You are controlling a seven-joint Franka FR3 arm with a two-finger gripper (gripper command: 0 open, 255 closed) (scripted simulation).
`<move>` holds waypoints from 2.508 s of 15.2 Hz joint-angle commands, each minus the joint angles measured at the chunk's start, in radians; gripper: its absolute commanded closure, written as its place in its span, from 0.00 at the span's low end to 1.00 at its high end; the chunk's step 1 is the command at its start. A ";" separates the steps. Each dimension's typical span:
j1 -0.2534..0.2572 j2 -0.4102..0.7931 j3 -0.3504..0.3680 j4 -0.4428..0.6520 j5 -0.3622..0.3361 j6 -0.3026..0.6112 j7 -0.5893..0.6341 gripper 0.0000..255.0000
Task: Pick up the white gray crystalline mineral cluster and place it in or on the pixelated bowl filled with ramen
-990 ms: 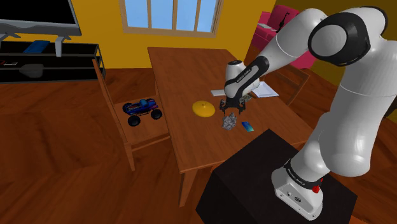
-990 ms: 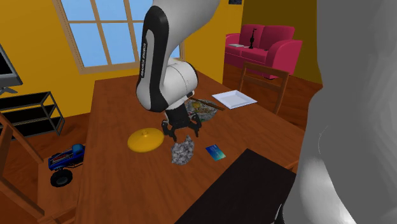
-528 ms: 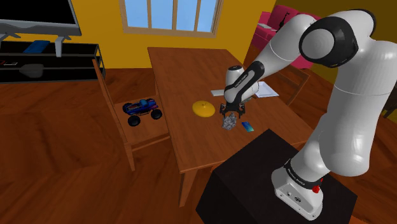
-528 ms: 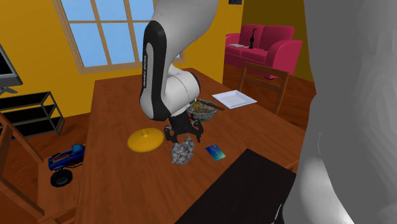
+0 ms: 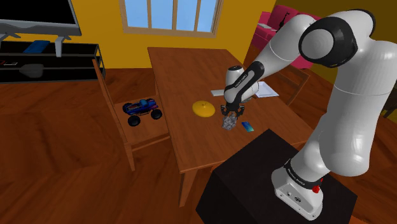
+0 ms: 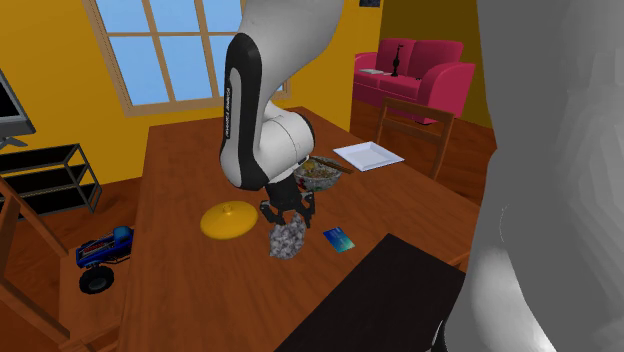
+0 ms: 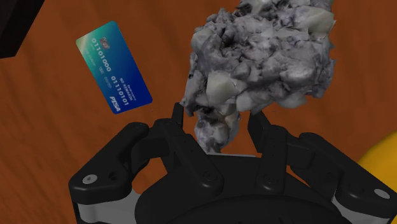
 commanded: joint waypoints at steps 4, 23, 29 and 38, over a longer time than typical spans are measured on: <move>0.000 0.000 0.000 0.000 0.000 0.000 0.000 1.00; 0.064 -0.235 -0.084 -0.004 -0.145 -0.212 0.073 1.00; 0.073 -0.317 -0.093 0.010 -0.190 -0.299 0.096 1.00; 0.079 -0.423 -0.090 0.047 -0.238 -0.433 0.118 1.00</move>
